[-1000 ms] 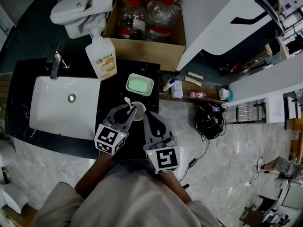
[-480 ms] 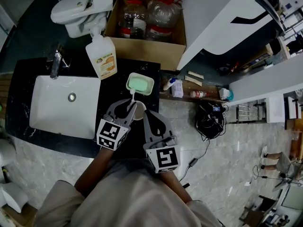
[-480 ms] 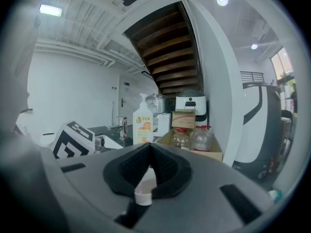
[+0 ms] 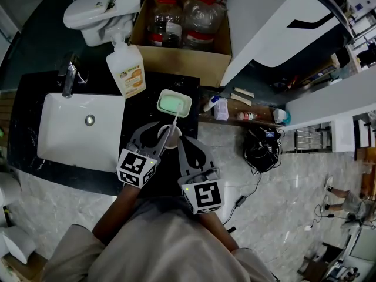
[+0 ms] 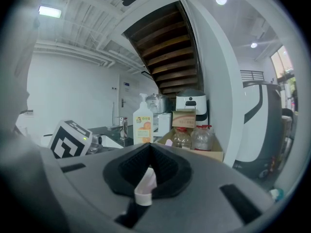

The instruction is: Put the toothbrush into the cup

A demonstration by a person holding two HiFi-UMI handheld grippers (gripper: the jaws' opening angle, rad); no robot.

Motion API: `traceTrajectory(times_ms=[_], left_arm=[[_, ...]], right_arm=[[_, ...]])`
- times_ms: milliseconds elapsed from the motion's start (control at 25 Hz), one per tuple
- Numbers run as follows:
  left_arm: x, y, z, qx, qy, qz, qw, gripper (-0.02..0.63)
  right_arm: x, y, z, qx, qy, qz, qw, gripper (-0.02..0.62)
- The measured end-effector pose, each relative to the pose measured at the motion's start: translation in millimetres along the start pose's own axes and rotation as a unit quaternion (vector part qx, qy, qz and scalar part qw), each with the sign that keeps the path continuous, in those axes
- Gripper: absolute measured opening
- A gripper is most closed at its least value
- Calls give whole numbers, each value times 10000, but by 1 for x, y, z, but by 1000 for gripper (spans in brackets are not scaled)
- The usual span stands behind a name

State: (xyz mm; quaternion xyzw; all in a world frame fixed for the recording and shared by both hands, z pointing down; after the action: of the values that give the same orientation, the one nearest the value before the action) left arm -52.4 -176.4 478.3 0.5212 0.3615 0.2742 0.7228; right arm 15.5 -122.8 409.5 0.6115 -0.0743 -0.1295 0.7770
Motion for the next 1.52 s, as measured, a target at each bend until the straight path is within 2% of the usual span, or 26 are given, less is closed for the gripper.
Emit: traceTrajectory(times_ms=[360,600,1160,1520], left_arm=[[13,-11,-7,179,93,-62,9998,83],[20,-17,-12,349,156,-113,9992,46],[38,-44,-26,719,386,-170,9965,26],[47,-57,-35,985,482,-338,9934,11]], right_arm=[[-1,-8,-2,91,-51,-29,9999,6],[-1,-8,-5,158,-40,-49,9999,6],[-5,-11,-11,198,-118,-110,9997,6],[1,-20,-14,445,-65,-111,9989,6]])
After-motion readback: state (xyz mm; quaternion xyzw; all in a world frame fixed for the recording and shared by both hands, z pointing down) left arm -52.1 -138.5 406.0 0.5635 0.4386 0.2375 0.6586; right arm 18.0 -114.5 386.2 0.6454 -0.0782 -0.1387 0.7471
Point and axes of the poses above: the fingertips, and each gripper's own axes: z forward along the fingers, x to its right, y out of its underside, the point moved 3 cm from there along -z, backward along the fingers, and after that the axes turned 8 degrees about y, right-handed, at the moved point
